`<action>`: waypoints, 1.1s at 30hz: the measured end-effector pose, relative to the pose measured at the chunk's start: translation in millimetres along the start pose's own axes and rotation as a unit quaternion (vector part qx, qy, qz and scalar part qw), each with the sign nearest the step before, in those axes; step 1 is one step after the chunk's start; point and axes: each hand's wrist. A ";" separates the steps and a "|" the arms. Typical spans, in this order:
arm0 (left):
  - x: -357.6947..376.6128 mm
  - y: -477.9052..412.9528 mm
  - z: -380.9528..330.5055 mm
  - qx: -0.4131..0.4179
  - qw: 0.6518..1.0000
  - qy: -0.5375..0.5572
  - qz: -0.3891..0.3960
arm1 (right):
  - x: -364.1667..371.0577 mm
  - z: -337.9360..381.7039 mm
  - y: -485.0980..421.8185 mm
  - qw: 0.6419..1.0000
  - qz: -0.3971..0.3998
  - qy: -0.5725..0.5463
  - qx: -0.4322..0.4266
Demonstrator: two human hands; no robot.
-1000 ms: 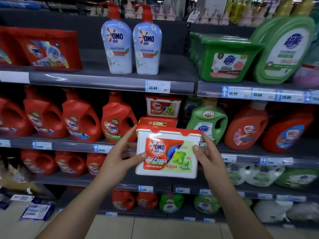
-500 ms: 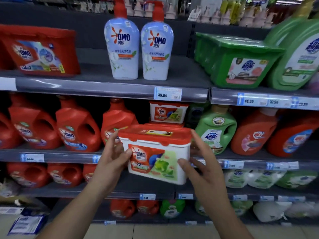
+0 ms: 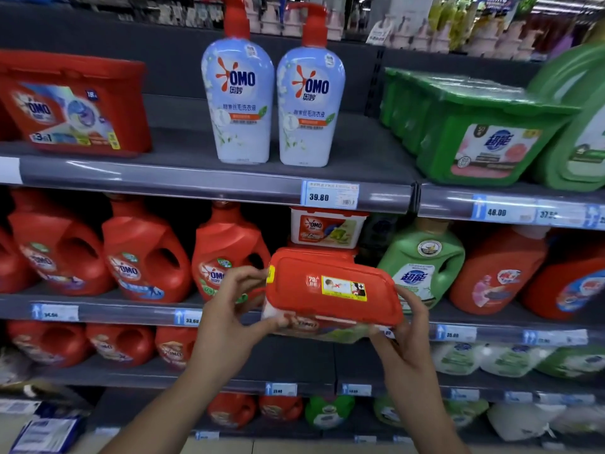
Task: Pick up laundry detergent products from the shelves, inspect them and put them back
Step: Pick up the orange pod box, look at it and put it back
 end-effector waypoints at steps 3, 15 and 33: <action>14.1 -16.8 5.5 -0.039 0.999 -0.014 -0.014 | 2.3 -5.7 -22.5 0.999 -0.020 0.033 0.025; 49.2 -71.3 38.3 -0.103 0.994 -0.035 0.012 | 18.6 -21.8 -114.2 0.999 0.014 0.034 0.024; 14.3 -60.3 39.4 -0.076 0.996 -0.035 0.043 | 51.6 -26.6 -100.8 0.983 -0.155 0.096 -0.023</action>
Point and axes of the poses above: each hand's wrist, its own y-axis away from the middle knuckle, its own x-axis out of the palm, z = x × y, and after that the axes turned 2 degrees about -y, right-handed
